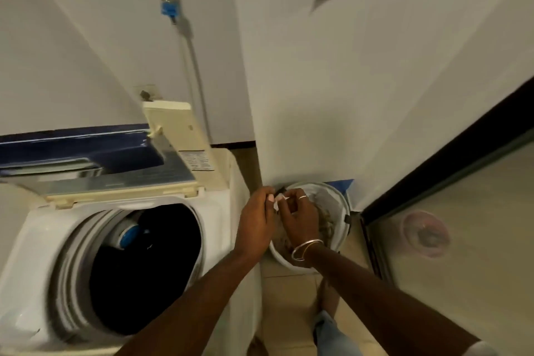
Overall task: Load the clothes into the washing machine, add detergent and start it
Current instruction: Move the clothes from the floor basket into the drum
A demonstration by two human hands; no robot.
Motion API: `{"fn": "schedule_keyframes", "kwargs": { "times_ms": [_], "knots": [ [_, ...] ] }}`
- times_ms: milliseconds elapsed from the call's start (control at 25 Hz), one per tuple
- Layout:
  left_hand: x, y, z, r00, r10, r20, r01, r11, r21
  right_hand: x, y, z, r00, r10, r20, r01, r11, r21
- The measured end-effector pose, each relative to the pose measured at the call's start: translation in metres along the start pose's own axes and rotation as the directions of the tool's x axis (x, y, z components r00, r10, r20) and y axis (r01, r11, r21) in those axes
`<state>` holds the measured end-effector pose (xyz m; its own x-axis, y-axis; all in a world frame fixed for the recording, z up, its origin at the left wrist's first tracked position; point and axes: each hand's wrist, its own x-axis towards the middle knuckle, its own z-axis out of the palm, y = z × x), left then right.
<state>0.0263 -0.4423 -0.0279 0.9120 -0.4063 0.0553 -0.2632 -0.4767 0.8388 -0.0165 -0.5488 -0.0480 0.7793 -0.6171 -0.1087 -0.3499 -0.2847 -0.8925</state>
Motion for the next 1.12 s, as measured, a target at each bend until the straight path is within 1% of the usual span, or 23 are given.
{"fn": "schedule_keyframes", "kwargs": {
  "times_ms": [120, 240, 320, 360, 440, 520, 560, 600, 680, 720, 760, 800, 840, 880, 920, 960, 1000, 1040, 1080, 1120],
  "knots": [
    [0.024, -0.015, 0.061, 0.994, -0.088, 0.065, 0.087, 0.996, 0.017, 0.037, 0.058, -0.023, 0.997, 0.062, 0.038, -0.057, 0.992, -0.113],
    [0.047, -0.054, 0.121, 0.978, -0.190, 0.088, 0.187, 0.981, 0.045, 0.073, 0.121, -0.027, 0.980, 0.161, 0.119, -0.136, 0.971, -0.197],
    [0.056, -0.086, 0.156, 0.965, -0.235, 0.116, 0.226, 0.970, 0.085, 0.096, 0.163, -0.021, 0.948, 0.237, 0.214, -0.172, 0.943, -0.283],
    [0.059, -0.106, 0.173, 0.956, -0.259, 0.140, 0.246, 0.964, 0.106, 0.108, 0.188, -0.015, 0.920, 0.283, 0.271, -0.189, 0.926, -0.327],
    [0.060, -0.150, 0.208, 0.909, -0.356, 0.219, 0.332, 0.933, 0.138, 0.132, 0.232, -0.005, 0.851, 0.363, 0.378, -0.192, 0.887, -0.419],
    [0.059, -0.197, 0.244, 0.823, -0.461, 0.331, 0.416, 0.887, 0.200, 0.153, 0.289, 0.010, 0.805, 0.369, 0.464, -0.141, 0.879, -0.455],
    [0.057, -0.221, 0.261, 0.780, -0.510, 0.363, 0.439, 0.859, 0.262, 0.163, 0.319, 0.018, 0.786, 0.361, 0.501, -0.098, 0.874, -0.476],
    [0.057, -0.245, 0.278, 0.741, -0.554, 0.378, 0.452, 0.829, 0.330, 0.174, 0.349, 0.029, 0.764, 0.377, 0.524, -0.052, 0.846, -0.531],
    [0.058, -0.292, 0.314, 0.659, -0.633, 0.406, 0.484, 0.770, 0.415, 0.196, 0.414, 0.054, 0.748, 0.372, 0.549, 0.112, 0.745, -0.657],
    [0.060, -0.312, 0.329, 0.615, -0.672, 0.413, 0.512, 0.738, 0.439, 0.208, 0.439, 0.065, 0.746, 0.336, 0.575, 0.214, 0.697, -0.684],
    [0.060, -0.336, 0.346, 0.572, -0.707, 0.417, 0.529, 0.706, 0.472, 0.217, 0.460, 0.074, 0.721, 0.326, 0.611, 0.277, 0.673, -0.686],
    [0.061, -0.357, 0.361, 0.528, -0.739, 0.419, 0.524, 0.671, 0.524, 0.229, 0.475, 0.078, 0.686, 0.349, 0.639, 0.304, 0.661, -0.686],
    [0.061, -0.384, 0.377, 0.504, -0.756, 0.418, 0.479, 0.648, 0.592, 0.241, 0.491, 0.086, 0.653, 0.378, 0.656, 0.335, 0.633, -0.698],
    [0.061, -0.406, 0.389, 0.498, -0.761, 0.415, 0.387, 0.624, 0.679, 0.249, 0.509, 0.094, 0.638, 0.376, 0.672, 0.382, 0.604, -0.700],
    [0.060, -0.425, 0.399, 0.518, -0.751, 0.409, 0.272, 0.598, 0.754, 0.254, 0.520, 0.102, 0.622, 0.356, 0.697, 0.450, 0.567, -0.690],
    [0.059, -0.446, 0.410, 0.535, -0.743, 0.402, 0.181, 0.565, 0.805, 0.256, 0.534, 0.113, 0.582, 0.354, 0.732, 0.501, 0.554, -0.666],
    [0.058, -0.462, 0.419, 0.554, -0.736, 0.388, 0.134, 0.539, 0.832, 0.256, 0.548, 0.125, 0.532, 0.380, 0.757, 0.541, 0.535, -0.649],
    [0.058, -0.478, 0.428, 0.572, -0.736, 0.361, 0.129, 0.516, 0.847, 0.254, 0.559, 0.136, 0.504, 0.415, 0.758, 0.580, 0.488, -0.653],
    [0.059, -0.490, 0.435, 0.604, -0.728, 0.325, 0.134, 0.495, 0.859, 0.248, 0.567, 0.143, 0.502, 0.439, 0.745, 0.611, 0.430, -0.665],
    [0.061, -0.498, 0.439, 0.653, -0.701, 0.287, 0.133, 0.479, 0.868, 0.243, 0.570, 0.146, 0.533, 0.421, 0.733, 0.634, 0.375, -0.676]
  ]
}}
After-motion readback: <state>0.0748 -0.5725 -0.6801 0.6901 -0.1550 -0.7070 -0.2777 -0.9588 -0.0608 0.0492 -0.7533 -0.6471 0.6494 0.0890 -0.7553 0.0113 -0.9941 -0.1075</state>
